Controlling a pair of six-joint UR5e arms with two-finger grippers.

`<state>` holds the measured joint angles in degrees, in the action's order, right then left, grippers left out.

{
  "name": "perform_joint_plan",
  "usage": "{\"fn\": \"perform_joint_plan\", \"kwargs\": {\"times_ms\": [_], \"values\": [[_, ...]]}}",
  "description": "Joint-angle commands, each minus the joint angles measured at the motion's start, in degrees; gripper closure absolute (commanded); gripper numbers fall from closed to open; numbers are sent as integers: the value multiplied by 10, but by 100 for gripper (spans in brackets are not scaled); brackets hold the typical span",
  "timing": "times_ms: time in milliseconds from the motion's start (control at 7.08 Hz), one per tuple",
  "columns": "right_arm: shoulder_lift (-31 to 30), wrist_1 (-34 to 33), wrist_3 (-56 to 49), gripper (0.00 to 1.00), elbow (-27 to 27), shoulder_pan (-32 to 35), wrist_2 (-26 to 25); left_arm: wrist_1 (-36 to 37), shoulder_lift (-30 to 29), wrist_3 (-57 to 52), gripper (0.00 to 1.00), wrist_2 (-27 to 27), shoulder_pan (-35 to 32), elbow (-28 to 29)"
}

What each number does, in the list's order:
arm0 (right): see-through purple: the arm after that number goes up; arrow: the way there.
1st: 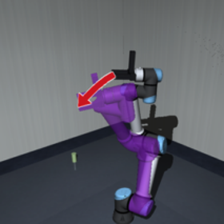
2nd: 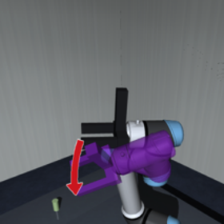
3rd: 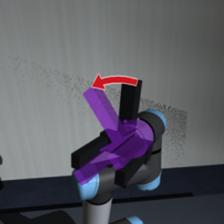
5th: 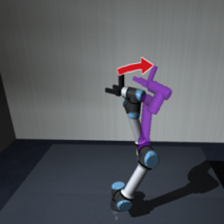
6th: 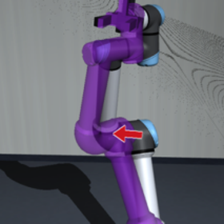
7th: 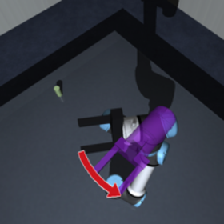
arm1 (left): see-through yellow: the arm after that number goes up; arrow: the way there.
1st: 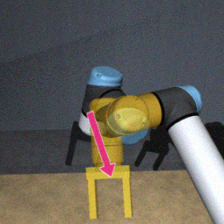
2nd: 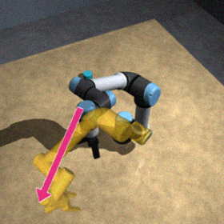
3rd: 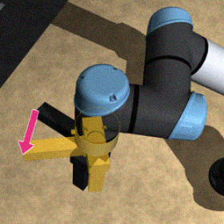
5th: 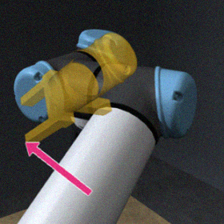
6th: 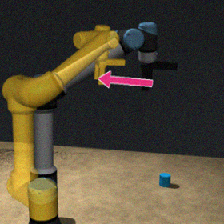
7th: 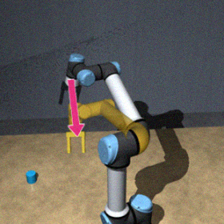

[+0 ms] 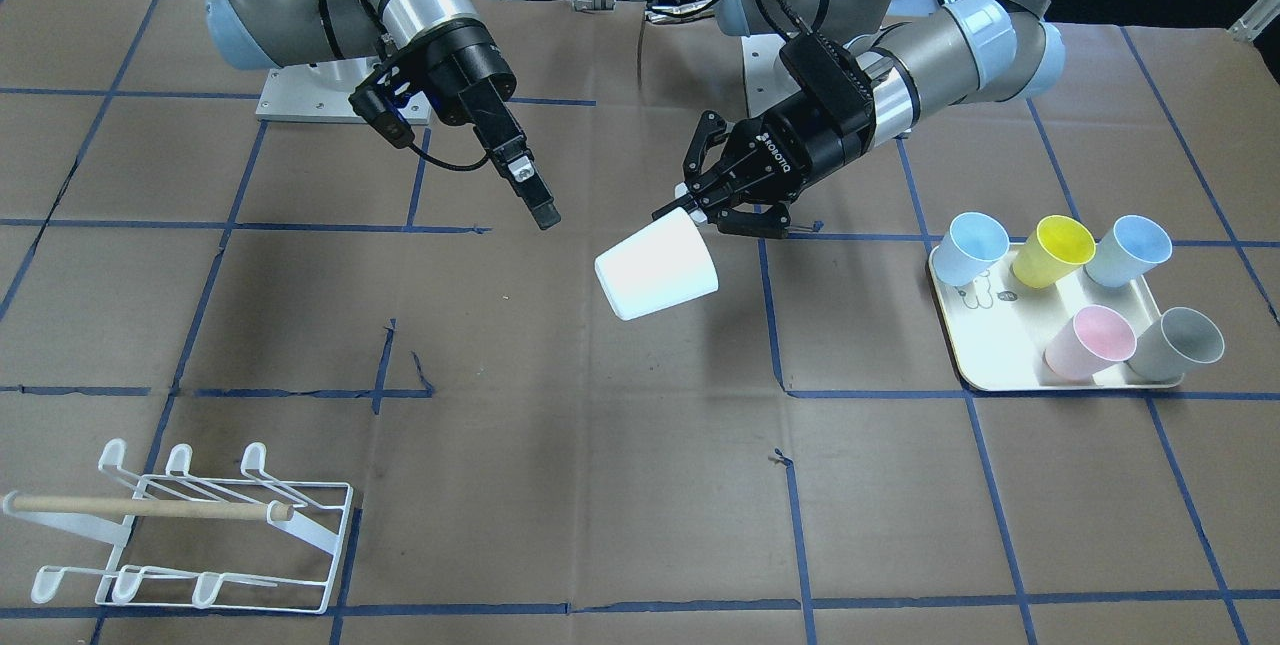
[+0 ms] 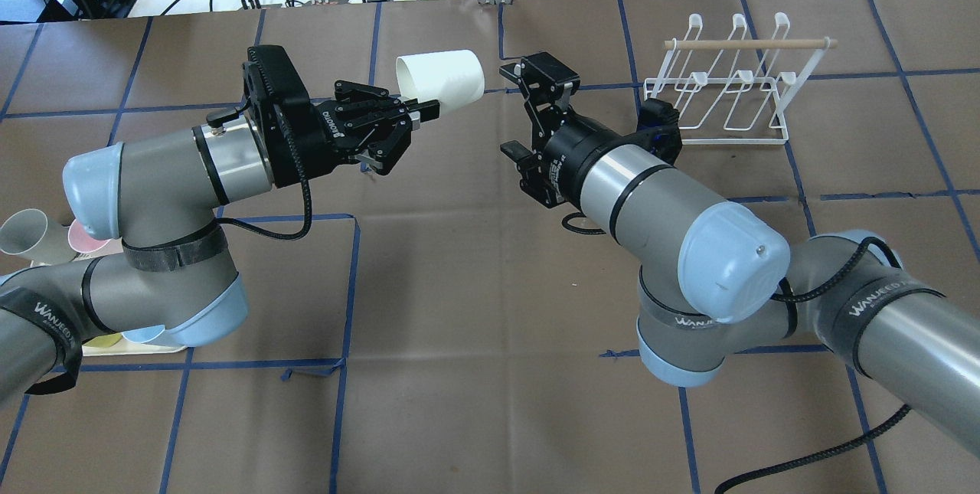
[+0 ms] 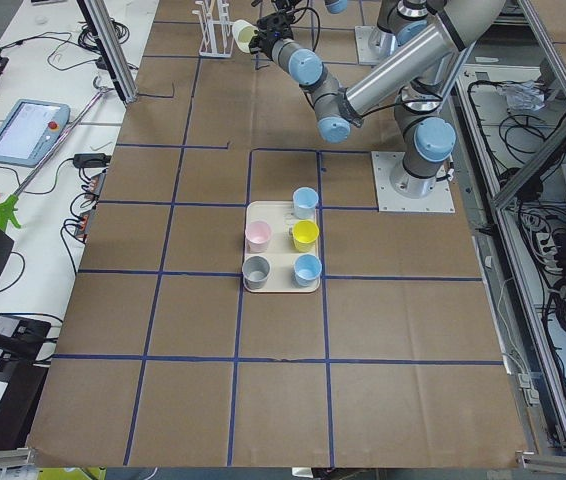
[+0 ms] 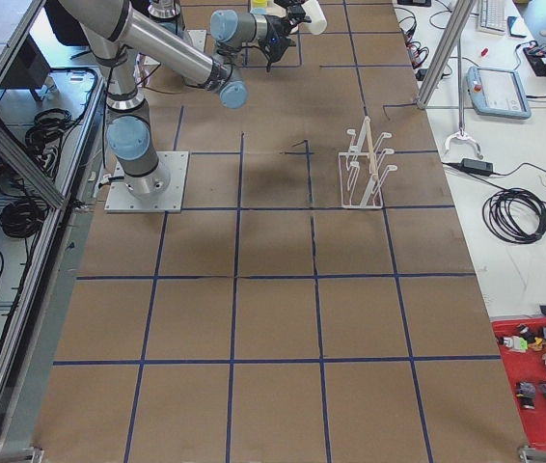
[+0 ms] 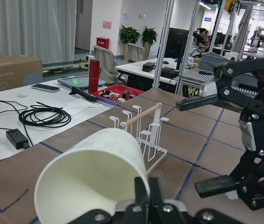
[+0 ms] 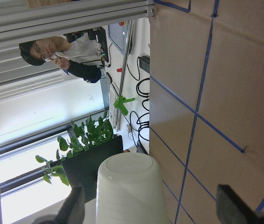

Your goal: Transfer IKEA cup to right arm and place on rack

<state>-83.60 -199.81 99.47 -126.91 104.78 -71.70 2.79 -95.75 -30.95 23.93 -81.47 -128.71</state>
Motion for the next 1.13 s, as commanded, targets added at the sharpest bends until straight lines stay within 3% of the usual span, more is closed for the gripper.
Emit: {"fn": "perform_joint_plan", "kwargs": {"times_ms": [0, 989], "values": [[37, 3, 2, 0, 37, 16, -2, -1, 0, 0, 95, 1, 0, 0], [91, 7, 3, 1, 106, 31, -2, 0, 2, 5, 94, 2, 0, 0]]}}
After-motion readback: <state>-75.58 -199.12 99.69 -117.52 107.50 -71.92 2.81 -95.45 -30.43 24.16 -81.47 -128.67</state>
